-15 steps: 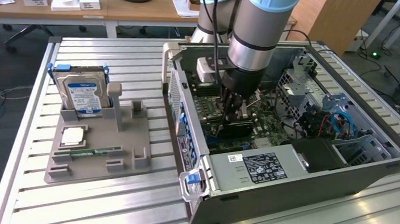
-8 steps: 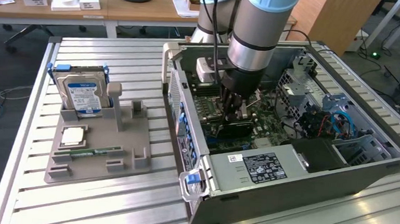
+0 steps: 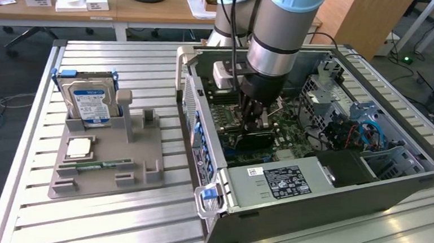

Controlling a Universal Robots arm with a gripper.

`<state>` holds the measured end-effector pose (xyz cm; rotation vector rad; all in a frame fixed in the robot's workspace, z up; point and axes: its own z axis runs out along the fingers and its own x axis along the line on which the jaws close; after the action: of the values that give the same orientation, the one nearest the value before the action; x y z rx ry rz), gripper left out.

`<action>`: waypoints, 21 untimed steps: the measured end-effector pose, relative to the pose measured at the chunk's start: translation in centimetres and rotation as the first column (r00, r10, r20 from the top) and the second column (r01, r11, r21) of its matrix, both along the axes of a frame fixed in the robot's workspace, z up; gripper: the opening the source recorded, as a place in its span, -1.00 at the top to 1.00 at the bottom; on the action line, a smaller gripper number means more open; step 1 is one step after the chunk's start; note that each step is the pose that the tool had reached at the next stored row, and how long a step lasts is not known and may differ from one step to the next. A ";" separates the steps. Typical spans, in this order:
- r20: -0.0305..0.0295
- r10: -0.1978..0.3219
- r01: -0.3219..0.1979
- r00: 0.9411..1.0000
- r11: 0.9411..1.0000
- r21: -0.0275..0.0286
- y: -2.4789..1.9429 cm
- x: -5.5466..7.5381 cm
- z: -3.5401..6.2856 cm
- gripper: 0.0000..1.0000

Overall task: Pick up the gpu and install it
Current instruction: 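Press down on the gpu until it lock into place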

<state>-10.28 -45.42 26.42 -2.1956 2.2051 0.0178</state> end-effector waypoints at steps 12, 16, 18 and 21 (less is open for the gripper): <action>-0.001 0.000 0.000 1.000 1.000 -0.002 0.24 0.1 2.91 0.79; -0.001 0.000 0.000 1.000 1.000 -0.002 0.46 0.1 4.08 0.79; 0.000 0.000 0.000 1.000 1.000 -0.002 0.59 0.1 4.71 0.79; 0.000 0.000 0.000 1.000 1.000 -0.002 0.75 0.1 5.68 0.79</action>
<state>-10.13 -44.67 32.10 -2.1968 2.2057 0.0149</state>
